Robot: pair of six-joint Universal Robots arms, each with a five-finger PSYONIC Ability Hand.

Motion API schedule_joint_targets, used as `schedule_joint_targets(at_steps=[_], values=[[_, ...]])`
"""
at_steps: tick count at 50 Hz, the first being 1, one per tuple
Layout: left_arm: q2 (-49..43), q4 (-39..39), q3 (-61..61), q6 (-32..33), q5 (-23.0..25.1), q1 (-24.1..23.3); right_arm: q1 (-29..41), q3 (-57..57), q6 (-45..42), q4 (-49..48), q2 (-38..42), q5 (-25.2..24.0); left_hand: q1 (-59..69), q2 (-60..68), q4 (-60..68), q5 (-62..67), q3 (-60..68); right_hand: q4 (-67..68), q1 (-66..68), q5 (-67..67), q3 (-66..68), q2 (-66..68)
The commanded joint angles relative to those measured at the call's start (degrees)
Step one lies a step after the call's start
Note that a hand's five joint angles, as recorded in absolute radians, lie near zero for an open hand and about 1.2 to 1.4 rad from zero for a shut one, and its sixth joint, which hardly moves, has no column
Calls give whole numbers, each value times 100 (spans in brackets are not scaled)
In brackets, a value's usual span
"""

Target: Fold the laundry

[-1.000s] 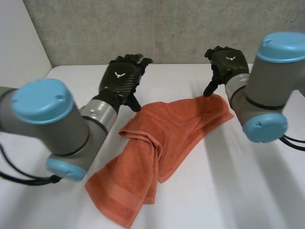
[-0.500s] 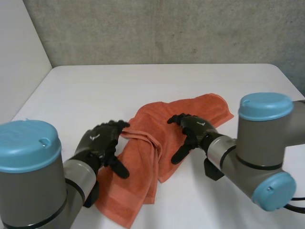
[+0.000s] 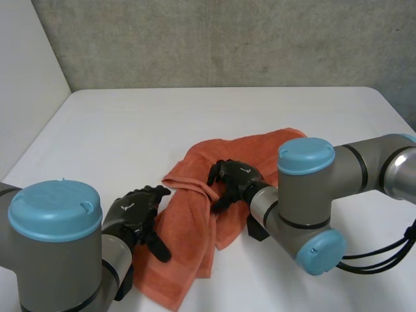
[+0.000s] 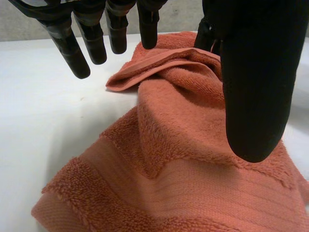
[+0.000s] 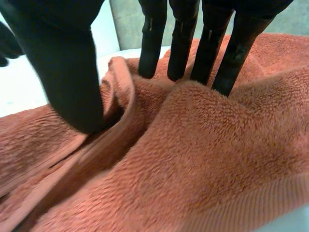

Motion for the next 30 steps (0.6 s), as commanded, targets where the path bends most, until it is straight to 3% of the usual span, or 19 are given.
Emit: schedule_joint_targets(at_steps=[1, 8, 14, 19, 24, 30], values=[[5, 1, 12, -1, 3, -121, -32, -182, -249, -489, 118, 555, 254, 237, 235, 240, 241, 4322, 4829, 4461, 4321, 4270], [-13, 18, 29, -1, 21, -270, -120, 65, -575, -807, -366, 820, 304, 288, 285, 291, 291, 4331, 4839, 4470, 4330, 4280], [-232, 71, 117, 26, 3, -420, -691, 469, -1041, -894, -981, 794, 338, 321, 319, 324, 325, 4331, 4839, 4470, 4330, 4280], [-347, 168, 188, 26, 3, -447, -1095, 812, -1665, -903, -1411, 644, 607, 590, 588, 593, 594, 4331, 4839, 4470, 4330, 4280], [-592, 431, 223, 34, 12, -464, -1394, 1233, -2298, -903, -1877, 372, 1747, 1730, 1728, 1733, 1734, 4331, 4839, 4470, 4330, 4280], [-716, 475, 205, 43, 21, -508, -1825, 1726, -3001, -903, -2334, 99, 1768, 1751, 1749, 1754, 1755, 4331, 4839, 4470, 4330, 4280]])
